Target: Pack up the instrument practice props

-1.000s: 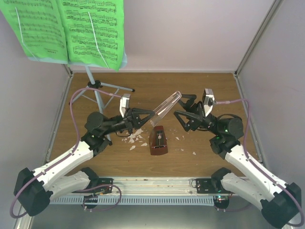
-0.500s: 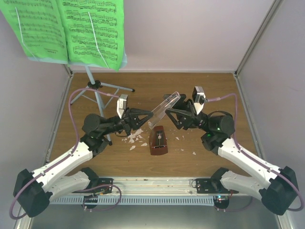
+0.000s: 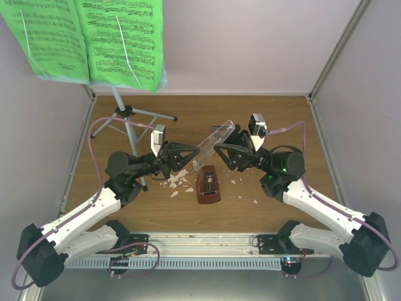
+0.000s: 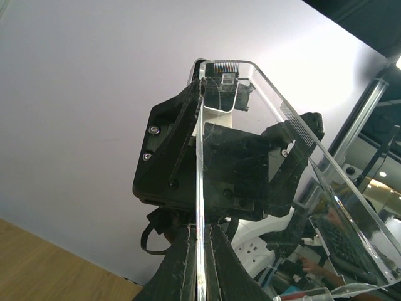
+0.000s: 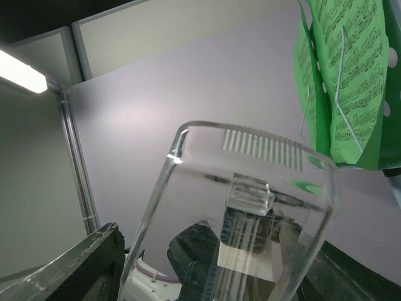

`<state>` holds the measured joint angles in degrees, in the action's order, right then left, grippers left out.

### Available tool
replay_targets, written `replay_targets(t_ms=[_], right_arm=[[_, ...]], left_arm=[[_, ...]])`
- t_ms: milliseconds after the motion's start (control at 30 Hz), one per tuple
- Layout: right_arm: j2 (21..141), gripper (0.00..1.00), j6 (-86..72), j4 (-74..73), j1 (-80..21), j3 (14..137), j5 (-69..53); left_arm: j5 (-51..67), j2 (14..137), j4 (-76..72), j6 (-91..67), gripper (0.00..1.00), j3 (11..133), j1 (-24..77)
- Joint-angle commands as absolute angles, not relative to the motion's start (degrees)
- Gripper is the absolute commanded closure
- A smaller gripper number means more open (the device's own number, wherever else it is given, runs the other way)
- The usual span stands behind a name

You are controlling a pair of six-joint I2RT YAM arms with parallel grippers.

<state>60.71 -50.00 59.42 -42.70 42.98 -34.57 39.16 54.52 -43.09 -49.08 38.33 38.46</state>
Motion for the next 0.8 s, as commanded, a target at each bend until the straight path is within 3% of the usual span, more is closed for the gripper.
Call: replay_targets(t_ms=[0,233,400,567,633,767], right_arm=[[61.3,0.33,-50.4,61.9,-43.6,44.5,-34.6],[61.4,0.41,-50.6,61.4,-43.7,45.1,-34.2],[61.2,0.53,-50.6,60.3,-43.7,45.2,-33.4],[61.3,0.57,-50.1,58.6,-43.7,45.0,-32.3],[61.1,0.57,-49.4,57.7,-43.7,44.8,-31.6],[58.8,0.57,-45.4,52.2,-43.7,44.3,-29.4]], left_arm=[[38.7,53.6,-47.0,-48.8,1.0,37.9,38.1],[38.8,53.5,-46.7,-48.6,1.0,37.5,38.1],[38.6,53.7,-46.4,-48.3,1.0,37.3,38.1],[38.1,53.5,-44.8,-47.5,1.0,37.3,38.1],[37.4,53.2,-43.5,-47.1,0.88,37.3,38.1],[32.0,50.1,-36.9,-44.0,0.47,36.2,38.1]])
